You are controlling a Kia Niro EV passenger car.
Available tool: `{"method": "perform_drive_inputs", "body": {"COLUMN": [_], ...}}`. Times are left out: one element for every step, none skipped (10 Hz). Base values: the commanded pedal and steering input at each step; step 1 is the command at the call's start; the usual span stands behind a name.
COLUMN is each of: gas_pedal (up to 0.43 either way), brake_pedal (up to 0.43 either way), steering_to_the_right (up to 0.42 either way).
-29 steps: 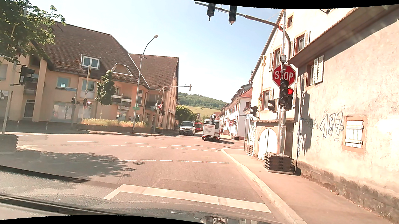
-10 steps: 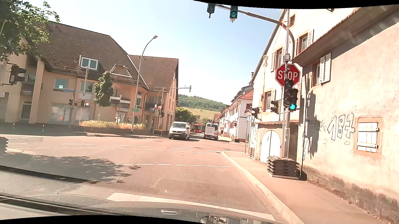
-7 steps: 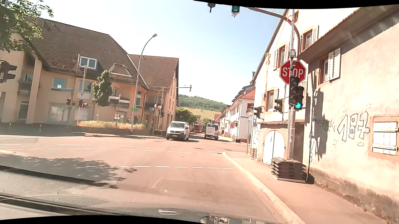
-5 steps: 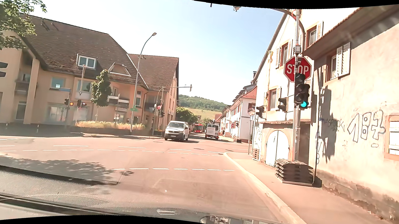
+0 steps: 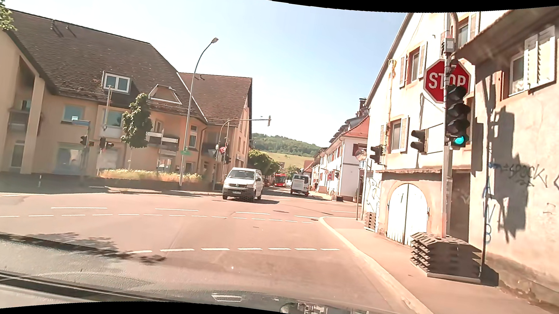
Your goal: Follow the waypoints while adhering to traffic rules and regulations
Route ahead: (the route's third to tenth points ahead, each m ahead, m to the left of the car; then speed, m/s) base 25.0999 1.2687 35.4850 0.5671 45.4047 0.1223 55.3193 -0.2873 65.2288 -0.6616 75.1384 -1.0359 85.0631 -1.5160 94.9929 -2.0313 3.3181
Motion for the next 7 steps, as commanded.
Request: {"method": "perform_drive_inputs", "body": {"gas_pedal": [0.398,0.390,0.390,0.390,0.358,0.358,0.358], "brake_pedal": [0.000,0.000,0.000,0.000,0.000,0.000,0.000], "steering_to_the_right": [-0.025,-0.022,-0.019,-0.015,-0.011,-0.006,-0.003]}}
